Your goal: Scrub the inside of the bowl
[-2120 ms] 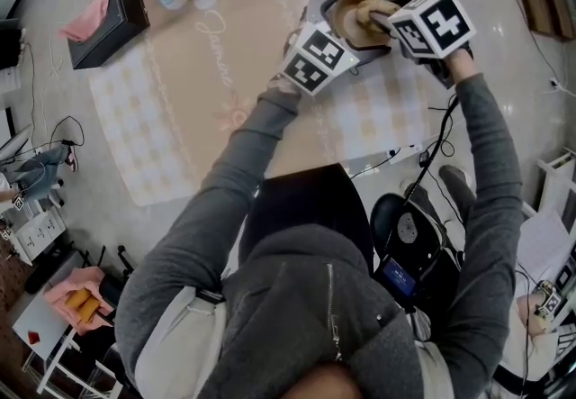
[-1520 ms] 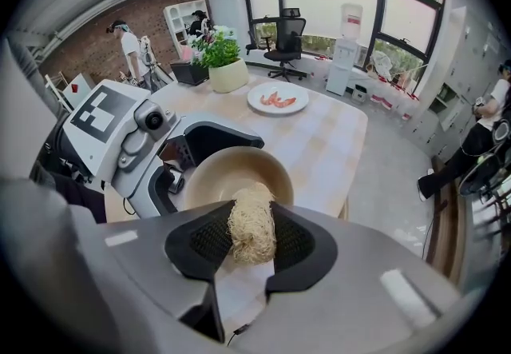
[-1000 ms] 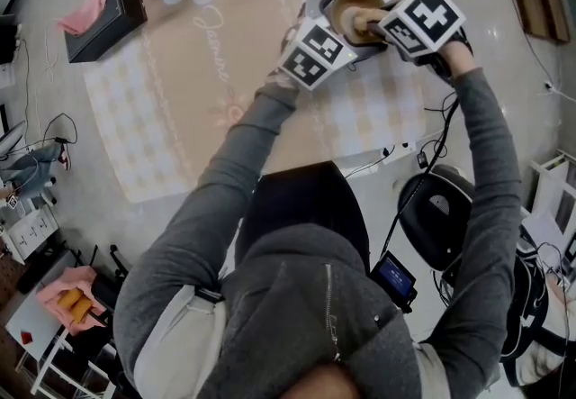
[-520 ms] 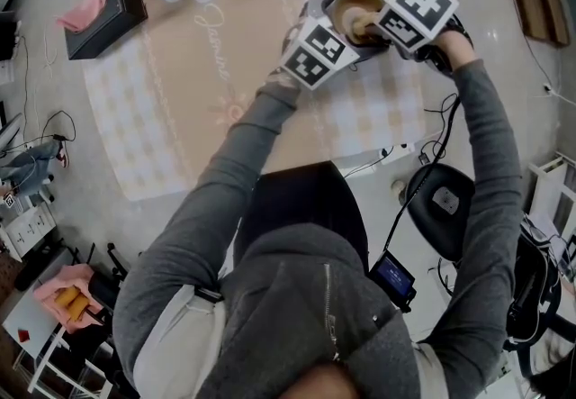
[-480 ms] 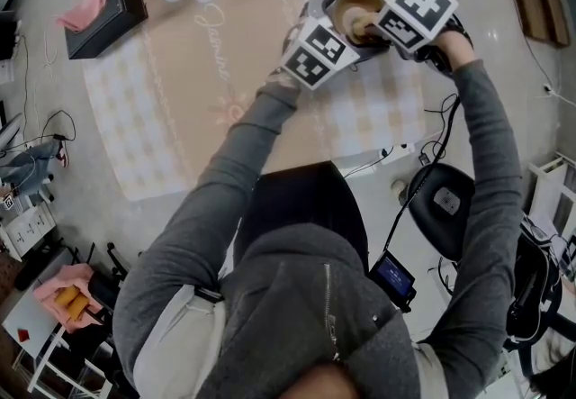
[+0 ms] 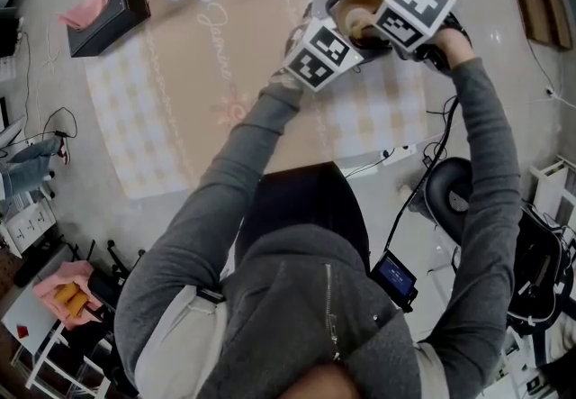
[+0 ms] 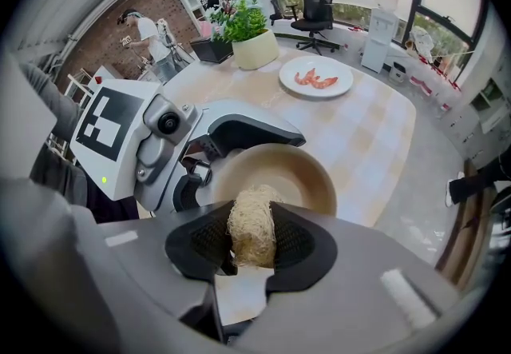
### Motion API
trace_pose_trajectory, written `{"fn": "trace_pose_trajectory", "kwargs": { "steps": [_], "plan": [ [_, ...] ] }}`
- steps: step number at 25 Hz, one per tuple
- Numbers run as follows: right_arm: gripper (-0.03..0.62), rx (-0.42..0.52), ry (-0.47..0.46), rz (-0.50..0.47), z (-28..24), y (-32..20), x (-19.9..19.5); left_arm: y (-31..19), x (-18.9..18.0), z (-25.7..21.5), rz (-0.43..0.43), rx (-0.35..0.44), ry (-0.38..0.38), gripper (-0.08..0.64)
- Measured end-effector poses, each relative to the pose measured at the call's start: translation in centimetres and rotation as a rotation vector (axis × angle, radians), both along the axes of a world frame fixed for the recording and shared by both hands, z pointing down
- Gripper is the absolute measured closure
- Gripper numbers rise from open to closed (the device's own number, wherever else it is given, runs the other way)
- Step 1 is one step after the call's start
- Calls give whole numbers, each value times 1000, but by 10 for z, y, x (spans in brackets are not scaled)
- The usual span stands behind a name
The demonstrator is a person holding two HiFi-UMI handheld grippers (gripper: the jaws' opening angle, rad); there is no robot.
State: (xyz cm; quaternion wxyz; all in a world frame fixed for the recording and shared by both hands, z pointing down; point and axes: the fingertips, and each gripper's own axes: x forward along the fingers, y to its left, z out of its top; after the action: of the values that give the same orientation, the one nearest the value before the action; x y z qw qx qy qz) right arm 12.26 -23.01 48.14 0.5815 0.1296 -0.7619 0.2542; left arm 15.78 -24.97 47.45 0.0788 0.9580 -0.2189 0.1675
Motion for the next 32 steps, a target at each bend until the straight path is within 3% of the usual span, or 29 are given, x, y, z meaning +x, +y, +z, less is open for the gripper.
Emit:
{"fn": "trace_pose_trajectory", "kwargs": {
  "steps": [11,32],
  "plan": [
    [480,0,-4,-40,0,5,-13,1,0,0,2,1,-2,-15],
    [482,43,-86,28,0,-11,-31,1,0,0,-1,2,-2,-15]
  ]
}}
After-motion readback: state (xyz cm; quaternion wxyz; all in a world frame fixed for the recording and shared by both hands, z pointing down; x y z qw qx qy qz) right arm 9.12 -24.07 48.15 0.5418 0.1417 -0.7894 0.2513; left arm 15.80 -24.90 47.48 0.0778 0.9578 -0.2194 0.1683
